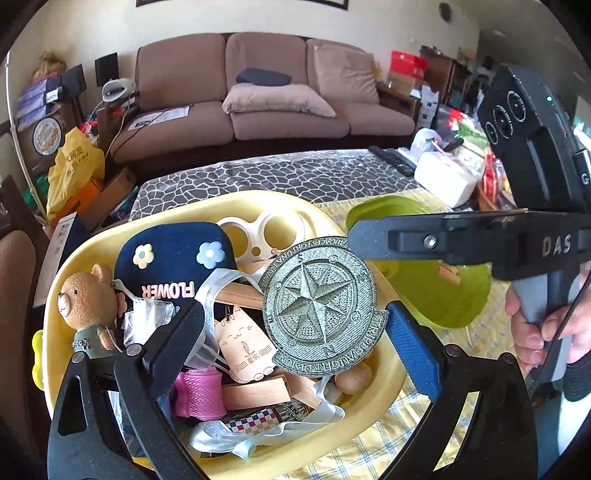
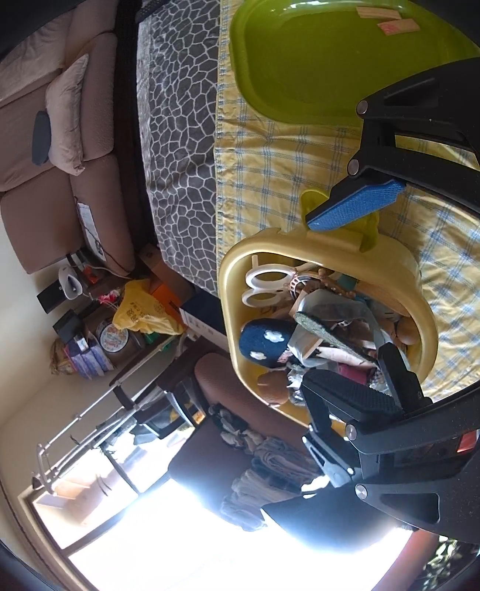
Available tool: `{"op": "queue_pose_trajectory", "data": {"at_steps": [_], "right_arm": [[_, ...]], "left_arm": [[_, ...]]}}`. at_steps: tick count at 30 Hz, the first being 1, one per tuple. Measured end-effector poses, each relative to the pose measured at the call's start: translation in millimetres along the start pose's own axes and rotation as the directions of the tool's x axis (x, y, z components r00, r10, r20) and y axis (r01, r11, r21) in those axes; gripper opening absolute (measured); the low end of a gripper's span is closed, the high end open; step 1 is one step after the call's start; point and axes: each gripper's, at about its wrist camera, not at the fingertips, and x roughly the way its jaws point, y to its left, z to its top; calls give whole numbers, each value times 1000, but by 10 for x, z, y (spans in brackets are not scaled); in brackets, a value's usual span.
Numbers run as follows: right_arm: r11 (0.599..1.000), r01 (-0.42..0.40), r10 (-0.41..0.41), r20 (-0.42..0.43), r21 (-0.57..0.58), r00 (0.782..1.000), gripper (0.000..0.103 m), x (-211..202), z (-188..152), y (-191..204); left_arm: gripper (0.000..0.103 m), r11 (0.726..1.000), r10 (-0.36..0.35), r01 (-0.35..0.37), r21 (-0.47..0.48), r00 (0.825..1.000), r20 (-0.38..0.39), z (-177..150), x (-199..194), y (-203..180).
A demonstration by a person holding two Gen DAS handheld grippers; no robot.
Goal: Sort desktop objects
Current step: 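Open the grippers to drop the medallion into the yellow bin, then move both tools back over the lime-green tray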
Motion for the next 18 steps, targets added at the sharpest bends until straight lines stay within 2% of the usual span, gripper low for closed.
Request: {"op": "queue_pose_trajectory", "data": {"at_steps": [3, 5, 9, 12, 15, 18], "right_arm": [[990, 114, -117, -39, -79, 992, 80, 128, -69, 33], [983, 146, -153, -58, -107, 987, 80, 199, -116, 27], [981, 154, -161, -58, -118, 985, 80, 180, -142, 21], [981, 161, -169, -64, -109, 984, 80, 163, -150, 1], [983, 155, -162, -63, -97, 985, 80, 155, -139, 3], [984, 153, -158, -47, -86, 986, 80, 121, -107, 7]], "left_arm": [[98, 1000, -17, 17, -17, 1000, -1, -3, -6, 39], [97, 998, -52, 52, -36, 999, 5, 6, -47, 97], [97, 986, -147, 146, -76, 989, -13, 1, -121, 228], [97, 976, -148, 151, -157, 988, 35, -9, -242, 438], [98, 944, -180, 205, -260, 977, 115, -22, -342, 664], [98, 930, -170, 207, -302, 975, 147, -31, -379, 762]]}}
